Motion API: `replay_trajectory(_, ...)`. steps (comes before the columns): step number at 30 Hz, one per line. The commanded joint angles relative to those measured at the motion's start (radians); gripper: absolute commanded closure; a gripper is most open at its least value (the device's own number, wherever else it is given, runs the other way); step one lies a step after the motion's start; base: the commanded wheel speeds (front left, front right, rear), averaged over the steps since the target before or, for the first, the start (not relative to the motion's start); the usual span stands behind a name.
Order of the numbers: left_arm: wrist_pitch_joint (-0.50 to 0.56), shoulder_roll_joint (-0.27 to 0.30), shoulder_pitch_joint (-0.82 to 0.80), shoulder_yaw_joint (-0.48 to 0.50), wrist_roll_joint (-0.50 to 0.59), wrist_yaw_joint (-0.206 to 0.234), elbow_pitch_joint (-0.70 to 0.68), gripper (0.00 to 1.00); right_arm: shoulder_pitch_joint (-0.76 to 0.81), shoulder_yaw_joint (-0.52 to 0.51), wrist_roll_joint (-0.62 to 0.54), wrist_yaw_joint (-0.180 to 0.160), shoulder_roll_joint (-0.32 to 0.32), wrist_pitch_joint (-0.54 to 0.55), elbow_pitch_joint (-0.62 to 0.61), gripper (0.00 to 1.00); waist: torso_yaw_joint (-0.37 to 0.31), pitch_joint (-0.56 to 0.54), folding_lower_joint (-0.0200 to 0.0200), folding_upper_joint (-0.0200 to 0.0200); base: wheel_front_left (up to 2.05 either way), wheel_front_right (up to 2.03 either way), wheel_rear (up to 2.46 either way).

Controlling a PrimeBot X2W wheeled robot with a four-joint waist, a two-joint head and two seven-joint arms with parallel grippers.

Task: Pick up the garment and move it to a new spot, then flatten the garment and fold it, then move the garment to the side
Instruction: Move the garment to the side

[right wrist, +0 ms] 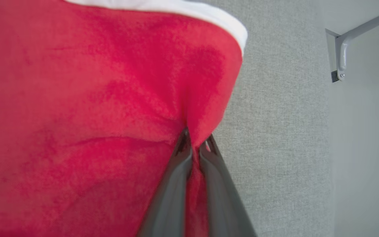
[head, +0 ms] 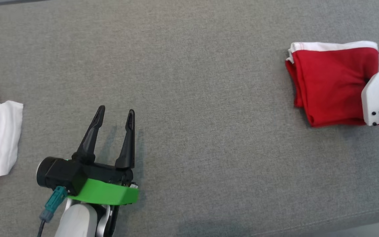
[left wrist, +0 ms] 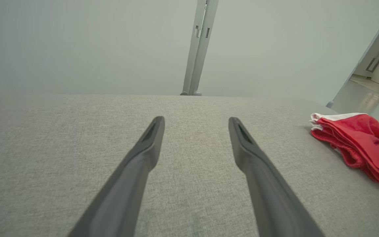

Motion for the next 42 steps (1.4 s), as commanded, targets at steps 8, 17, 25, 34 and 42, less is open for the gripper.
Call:
replay_trajectory(8, 0.001, 0.084, -0.046, -0.081, 0.015, -0.004, -0.092, 0.0, -0.105, 0.048, -0.027, -0.002, -0.059, -0.118, 0.091, 1.0, -0.137, 0.157, -0.0001, 0.0, 0.0, 0.0, 0.0)
replay_trajectory(17, 0.004, 0.156, -0.069, -0.141, 0.039, -0.004, -0.18, 0.0, -0.191, 0.044, -0.083, -0.002, -0.093, -0.263, 0.187, 1.0, -0.197, 0.223, -0.0001, 0.0, 0.0, 0.0, 0.0)
replay_trajectory(25, 0.052, 0.191, -0.043, -0.149, 0.035, -0.002, -0.255, 0.0, -0.253, 0.048, -0.181, -0.002, -0.08, -0.42, 0.274, 1.0, -0.212, 0.254, -0.0001, 0.0, 0.0, 0.0, 0.0)
replay_trajectory(34, 0.088, 0.214, -0.01, -0.15, 0.033, 0.014, -0.303, 0.0, -0.328, -0.038, -0.31, -0.002, -0.061, -0.587, 0.404, 1.0, -0.19, 0.254, -0.0001, 0.0, 0.0, 0.0, 0.0)
replay_trajectory(42, 0.087, 0.207, 0.0, -0.161, 0.025, 0.022, -0.304, 0.0, -0.354, -0.106, -0.391, -0.002, -0.013, -0.653, 0.499, 0.0, -0.177, 0.246, -0.0001, 0.0, 0.0, 0.0, 0.0)
